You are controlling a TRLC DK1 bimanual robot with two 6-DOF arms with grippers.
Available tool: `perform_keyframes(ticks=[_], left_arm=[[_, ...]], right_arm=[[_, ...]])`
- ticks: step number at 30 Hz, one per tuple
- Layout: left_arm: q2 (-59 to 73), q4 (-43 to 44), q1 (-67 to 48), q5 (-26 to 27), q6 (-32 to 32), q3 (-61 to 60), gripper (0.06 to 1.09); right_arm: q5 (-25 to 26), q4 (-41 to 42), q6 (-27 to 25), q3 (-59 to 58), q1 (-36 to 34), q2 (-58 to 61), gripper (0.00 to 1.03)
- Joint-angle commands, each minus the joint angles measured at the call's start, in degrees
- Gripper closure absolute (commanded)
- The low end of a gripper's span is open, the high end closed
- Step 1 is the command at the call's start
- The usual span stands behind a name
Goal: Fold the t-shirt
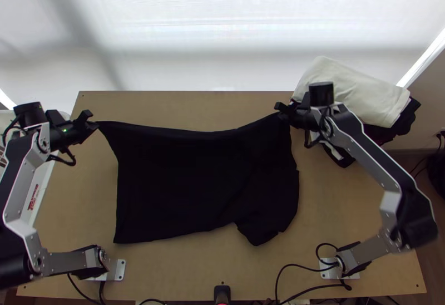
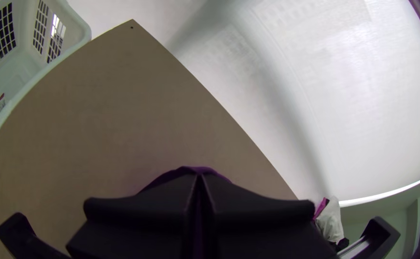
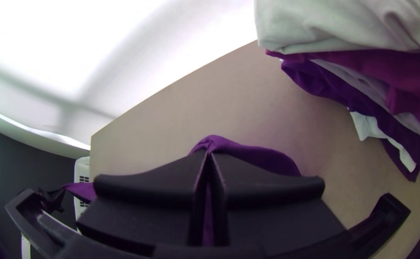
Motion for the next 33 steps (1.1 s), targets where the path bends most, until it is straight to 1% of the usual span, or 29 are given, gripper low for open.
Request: perform_keyframes(ticks=[1,5,8,15,18,23,26,31,33], left_arm=[[4.4,-0.3,-0.3,-1.0,0.7,4.1,1.05],[11.7,-4.6,-1.0,-2.0,1.9,9.9,1.05],[17.1,-6.9,-1.7,-4.8,3.1,14.7,1.05],[26.5,-10.2,-2.6,-5.7,4.2,23.9,1.05],[29.0,-10.3,-3.1,-6.6,4.4,25.9,1.05],[32.9,-10.7,-3.3,-7.4,4.3,30.1,1.05],[35.7,-12.7,-3.2,-7.8,4.2,33.9,1.05],[36.9,-16.3,-3.2,-7.9,4.2,37.7,1.05],[36.8,-19.5,-3.4,-7.0,4.5,39.0,1.05]], right_arm=[[1.3,-2.3,1.7,5.3,-0.8,5.5,1.00],[1.9,-4.0,1.7,9.4,-1.5,10.4,1.00],[1.9,-5.6,1.6,13.7,-2.1,14.4,1.00],[2.3,-9.3,0.5,24.8,-3.1,22.8,1.00],[3.0,-10.9,-0.1,29.4,-3.0,26.2,1.00],[4.7,-11.1,-0.3,34.3,-2.7,30.2,1.00],[5.5,-11.9,-0.4,37.0,-2.4,32.4,1.00],[5.8,-12.6,-0.4,38.0,-1.6,32.8,1.00],[5.8,-14.3,-0.2,38.5,-1.5,32.5,1.00]])
